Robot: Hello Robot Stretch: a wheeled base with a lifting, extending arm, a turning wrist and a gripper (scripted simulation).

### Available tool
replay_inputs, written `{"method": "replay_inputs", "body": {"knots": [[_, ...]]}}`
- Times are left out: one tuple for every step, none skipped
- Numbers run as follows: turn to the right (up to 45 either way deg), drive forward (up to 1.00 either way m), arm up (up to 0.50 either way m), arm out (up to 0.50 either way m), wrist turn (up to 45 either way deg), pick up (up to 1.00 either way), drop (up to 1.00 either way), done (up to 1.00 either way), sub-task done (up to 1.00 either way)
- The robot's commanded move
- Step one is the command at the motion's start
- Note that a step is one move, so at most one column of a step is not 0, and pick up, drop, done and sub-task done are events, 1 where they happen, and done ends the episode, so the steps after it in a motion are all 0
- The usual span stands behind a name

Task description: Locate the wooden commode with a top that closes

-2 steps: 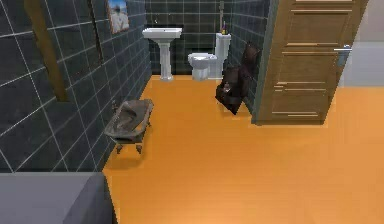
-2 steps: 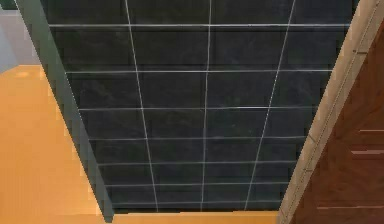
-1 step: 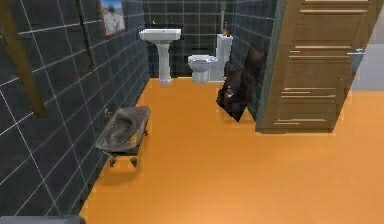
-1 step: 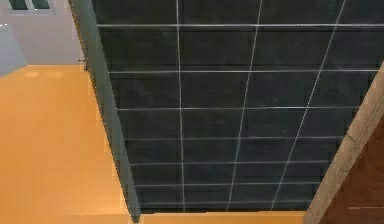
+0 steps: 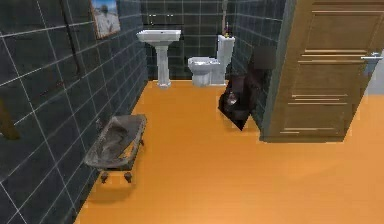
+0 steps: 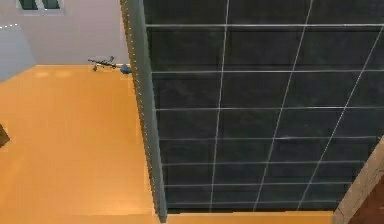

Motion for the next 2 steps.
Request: {"method": "replay_inputs", "body": {"knots": [[39.0,0.0,0.0,0.0,0.0,0.0,0.0,0.0,0.0],[0.0,0.6,0.0,0.0,0.0,0.0,0.0,0.0,0.0]]}}
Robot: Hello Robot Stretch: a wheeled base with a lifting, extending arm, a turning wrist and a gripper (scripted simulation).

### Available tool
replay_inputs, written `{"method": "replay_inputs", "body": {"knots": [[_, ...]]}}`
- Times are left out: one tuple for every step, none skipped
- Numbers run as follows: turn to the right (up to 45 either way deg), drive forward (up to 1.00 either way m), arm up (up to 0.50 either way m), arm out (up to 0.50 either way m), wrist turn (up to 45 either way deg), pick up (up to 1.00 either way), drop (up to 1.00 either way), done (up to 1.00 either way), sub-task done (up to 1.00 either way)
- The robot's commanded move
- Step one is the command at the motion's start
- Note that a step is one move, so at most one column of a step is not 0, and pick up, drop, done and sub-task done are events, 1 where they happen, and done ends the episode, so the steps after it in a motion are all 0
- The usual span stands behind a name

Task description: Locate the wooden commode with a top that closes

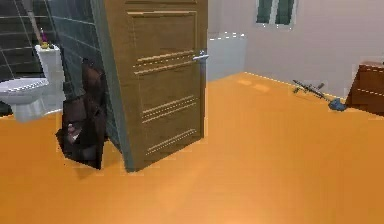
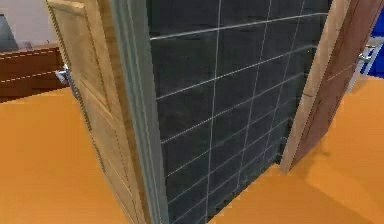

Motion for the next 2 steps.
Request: {"method": "replay_inputs", "body": {"knots": [[-36.0,0.0,0.0,0.0,0.0,0.0,0.0,0.0,0.0],[0.0,0.9,0.0,0.0,0.0,0.0,0.0,0.0,0.0]]}}
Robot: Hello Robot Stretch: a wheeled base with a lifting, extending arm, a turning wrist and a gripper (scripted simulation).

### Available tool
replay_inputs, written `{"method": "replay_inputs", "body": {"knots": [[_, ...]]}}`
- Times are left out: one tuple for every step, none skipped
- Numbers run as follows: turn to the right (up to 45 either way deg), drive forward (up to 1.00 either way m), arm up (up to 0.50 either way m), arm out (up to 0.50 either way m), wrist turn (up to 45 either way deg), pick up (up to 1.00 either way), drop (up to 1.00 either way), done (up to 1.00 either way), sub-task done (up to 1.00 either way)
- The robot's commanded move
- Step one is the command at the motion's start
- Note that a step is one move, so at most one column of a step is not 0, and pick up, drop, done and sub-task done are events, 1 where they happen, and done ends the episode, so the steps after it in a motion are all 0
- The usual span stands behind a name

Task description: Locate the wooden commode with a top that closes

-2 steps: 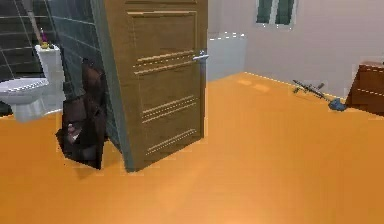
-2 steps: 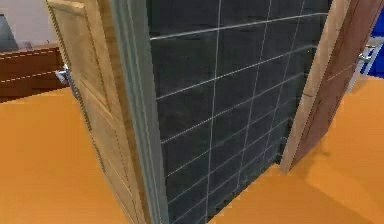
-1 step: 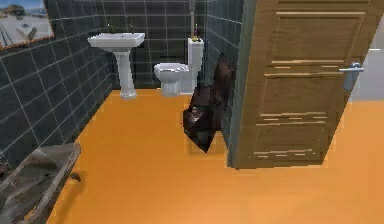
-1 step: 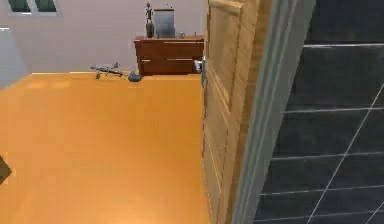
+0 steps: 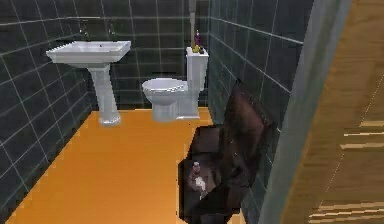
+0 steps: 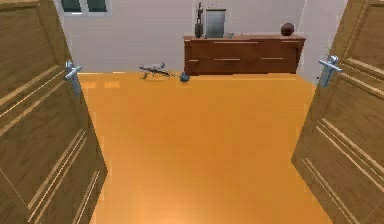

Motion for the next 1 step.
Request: {"method": "replay_inputs", "body": {"knots": [[0.0,0.0,0.0,0.0,0.0,0.0,0.0,1.0,0.0]]}}
